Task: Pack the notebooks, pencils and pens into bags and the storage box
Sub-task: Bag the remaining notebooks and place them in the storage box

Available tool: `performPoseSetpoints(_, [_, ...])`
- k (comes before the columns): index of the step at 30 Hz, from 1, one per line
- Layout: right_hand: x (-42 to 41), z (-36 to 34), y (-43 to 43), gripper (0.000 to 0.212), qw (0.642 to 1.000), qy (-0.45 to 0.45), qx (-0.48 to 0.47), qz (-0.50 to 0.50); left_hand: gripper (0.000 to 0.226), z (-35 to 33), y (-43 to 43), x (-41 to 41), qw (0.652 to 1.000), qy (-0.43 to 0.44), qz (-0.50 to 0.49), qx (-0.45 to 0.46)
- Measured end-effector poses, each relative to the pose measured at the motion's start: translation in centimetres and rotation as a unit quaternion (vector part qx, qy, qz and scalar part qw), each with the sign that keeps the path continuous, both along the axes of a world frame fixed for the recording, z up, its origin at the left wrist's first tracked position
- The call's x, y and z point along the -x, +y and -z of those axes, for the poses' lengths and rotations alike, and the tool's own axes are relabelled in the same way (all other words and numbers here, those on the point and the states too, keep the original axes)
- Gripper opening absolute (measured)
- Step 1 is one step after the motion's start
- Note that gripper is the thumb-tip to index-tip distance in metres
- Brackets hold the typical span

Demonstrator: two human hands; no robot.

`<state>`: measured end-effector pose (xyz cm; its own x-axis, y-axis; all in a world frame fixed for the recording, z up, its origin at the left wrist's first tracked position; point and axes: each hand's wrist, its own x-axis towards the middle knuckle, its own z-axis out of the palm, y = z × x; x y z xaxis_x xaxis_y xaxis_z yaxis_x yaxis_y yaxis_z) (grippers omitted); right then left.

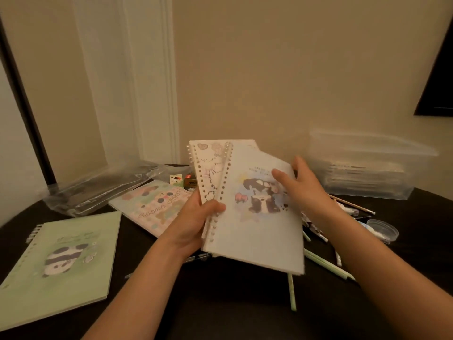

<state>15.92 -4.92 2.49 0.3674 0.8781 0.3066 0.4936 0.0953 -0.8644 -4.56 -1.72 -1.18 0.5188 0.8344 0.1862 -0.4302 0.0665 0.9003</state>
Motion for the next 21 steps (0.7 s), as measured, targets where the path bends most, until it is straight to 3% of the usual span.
performPoseSetpoints(4, [-0.2, 0.5, -1.9, 0.041, 0.956, 0.291, 0.016, -0.038, 0.056, 0.2, -1.4, 0.7, 0.999, 0.028, 0.001, -0.026])
performPoseSetpoints(7, [0.8, 1.0, -3.6, 0.024, 0.912, 0.394, 0.019, -0.114, 0.056, 0.3, -2.6, 1.9, 0.997, 0.061, 0.004, -0.057])
performPoseSetpoints(10, [2.3, 1.3, -4.6, 0.023, 0.921, 0.356, -0.061, -0.146, 0.055, -0.1, -3.8, 2.7, 0.983, 0.144, -0.001, -0.112])
performPoseSetpoints(16, [4.4, 1.1, -5.9, 0.02, 0.946, 0.248, -0.17, -0.119, 0.037, -0.3, -4.9, 3.6, 0.959, 0.212, -0.067, -0.176])
performPoseSetpoints(21, [5.7, 0.9, -6.6, 0.027, 0.946, 0.188, -0.218, -0.152, 0.044, -0.2, -5.7, 2.4, 0.962, 0.117, -0.163, -0.185])
